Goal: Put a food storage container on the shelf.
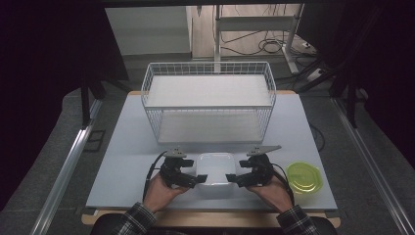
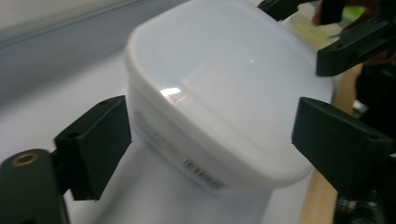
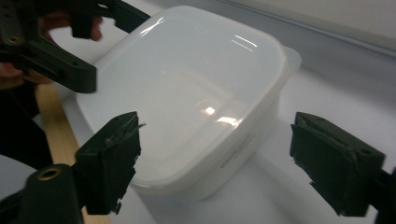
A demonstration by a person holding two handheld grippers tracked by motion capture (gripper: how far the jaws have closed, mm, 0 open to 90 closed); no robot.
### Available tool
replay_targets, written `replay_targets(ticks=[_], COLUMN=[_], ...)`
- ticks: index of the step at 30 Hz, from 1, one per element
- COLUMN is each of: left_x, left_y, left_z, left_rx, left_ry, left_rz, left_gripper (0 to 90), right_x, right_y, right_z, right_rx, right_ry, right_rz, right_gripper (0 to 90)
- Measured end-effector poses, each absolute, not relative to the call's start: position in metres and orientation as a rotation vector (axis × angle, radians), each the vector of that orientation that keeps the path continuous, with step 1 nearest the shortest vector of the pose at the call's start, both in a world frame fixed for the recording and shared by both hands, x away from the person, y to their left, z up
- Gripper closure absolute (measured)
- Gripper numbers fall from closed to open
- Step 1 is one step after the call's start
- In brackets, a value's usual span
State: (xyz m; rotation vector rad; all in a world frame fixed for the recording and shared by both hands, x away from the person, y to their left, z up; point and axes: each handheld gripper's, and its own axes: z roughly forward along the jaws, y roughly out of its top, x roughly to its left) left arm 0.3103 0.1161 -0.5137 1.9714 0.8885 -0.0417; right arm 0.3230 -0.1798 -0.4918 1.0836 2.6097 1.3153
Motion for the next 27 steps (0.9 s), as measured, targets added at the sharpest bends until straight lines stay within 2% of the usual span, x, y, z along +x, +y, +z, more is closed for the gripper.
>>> replay_targets(ticks=[2,4,8,15,18,22,27], left_x=[0.312,0.312,0.307,0.291,0.285,0.280,0.273], left_y=[0.113,0.111,0.110,0.109,0.109,0.113,0.114], left_z=[-0.514,-0.514,-0.512,-0.503,-0.501,-0.499,-0.496], left_rx=[1.967,1.970,1.961,1.981,1.972,1.938,1.931], left_ry=[0.884,0.898,0.939,0.948,0.961,0.998,1.051], left_rz=[-0.072,-0.074,-0.080,0.012,0.039,0.043,0.036], left_gripper=[13.0,12.9,16.1,29.8,36.2,46.4,54.2], right_x=[0.324,0.327,0.328,0.315,0.308,0.302,0.297], right_y=[-0.179,-0.178,-0.175,-0.179,-0.179,-0.180,-0.184], right_z=[-0.493,-0.493,-0.492,-0.482,-0.479,-0.476,-0.477], right_rx=[1.094,1.120,1.170,1.244,1.252,1.275,1.321], right_ry=[2.619,2.646,2.663,2.621,2.597,2.560,2.519], right_rz=[1.330,1.362,1.346,1.295,1.274,1.275,1.334], right_gripper=[19.7,26.2,29.2,45.1,49.2,55.1,62.8])
